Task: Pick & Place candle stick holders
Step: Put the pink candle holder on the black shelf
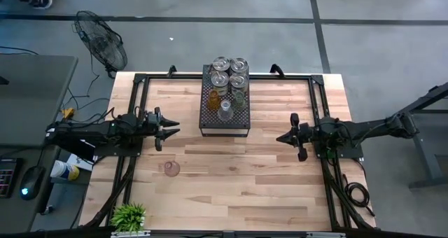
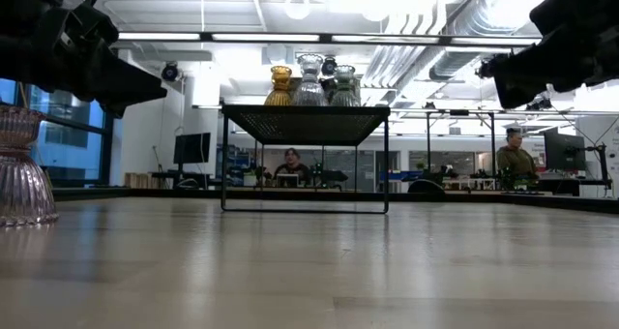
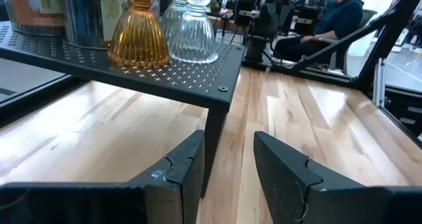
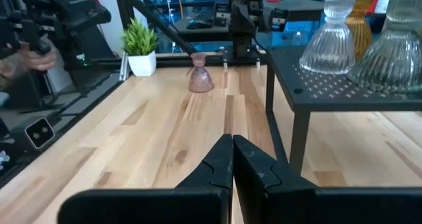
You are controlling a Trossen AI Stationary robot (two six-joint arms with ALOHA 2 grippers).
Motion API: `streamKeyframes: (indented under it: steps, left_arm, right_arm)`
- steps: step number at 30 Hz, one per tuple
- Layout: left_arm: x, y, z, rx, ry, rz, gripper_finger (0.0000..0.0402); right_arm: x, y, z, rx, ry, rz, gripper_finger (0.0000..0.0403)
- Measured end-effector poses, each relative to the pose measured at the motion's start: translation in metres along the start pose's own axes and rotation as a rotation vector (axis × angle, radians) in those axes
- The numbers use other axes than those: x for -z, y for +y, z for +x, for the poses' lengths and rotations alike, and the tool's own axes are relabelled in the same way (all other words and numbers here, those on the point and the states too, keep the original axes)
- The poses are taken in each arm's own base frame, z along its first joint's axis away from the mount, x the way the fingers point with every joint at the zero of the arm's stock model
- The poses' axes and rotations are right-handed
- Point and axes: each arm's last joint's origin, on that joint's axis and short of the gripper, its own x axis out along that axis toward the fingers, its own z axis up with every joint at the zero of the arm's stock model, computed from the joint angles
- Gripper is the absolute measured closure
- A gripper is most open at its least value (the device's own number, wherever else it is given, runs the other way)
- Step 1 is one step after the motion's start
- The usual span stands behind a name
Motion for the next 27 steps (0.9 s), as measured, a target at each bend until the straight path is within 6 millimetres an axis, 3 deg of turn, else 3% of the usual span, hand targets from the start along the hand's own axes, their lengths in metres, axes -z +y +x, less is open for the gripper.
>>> streamKeyframes:
  steps: [5, 13, 27]
  left_arm:
    - [0.001, 0.000, 0.000, -0.002, 0.010, -0.017, 0.0273]
    - [0.002, 0.001, 0.002, -0.063, 0.089, -0.074, 0.0273]
    - [-0.032, -0.006, 0.010, -0.078, 0.209, -0.090, 0.0273]
  right_arm:
    - [0.013, -0.001, 0.001, 0.000, -0.013, -0.003, 0.0403]
    - [0.012, -0.001, 0.001, 0.001, -0.021, -0.046, 0.0403]
    - [0.004, 0.000, -0.002, -0.024, -0.112, -0.083, 0.0403]
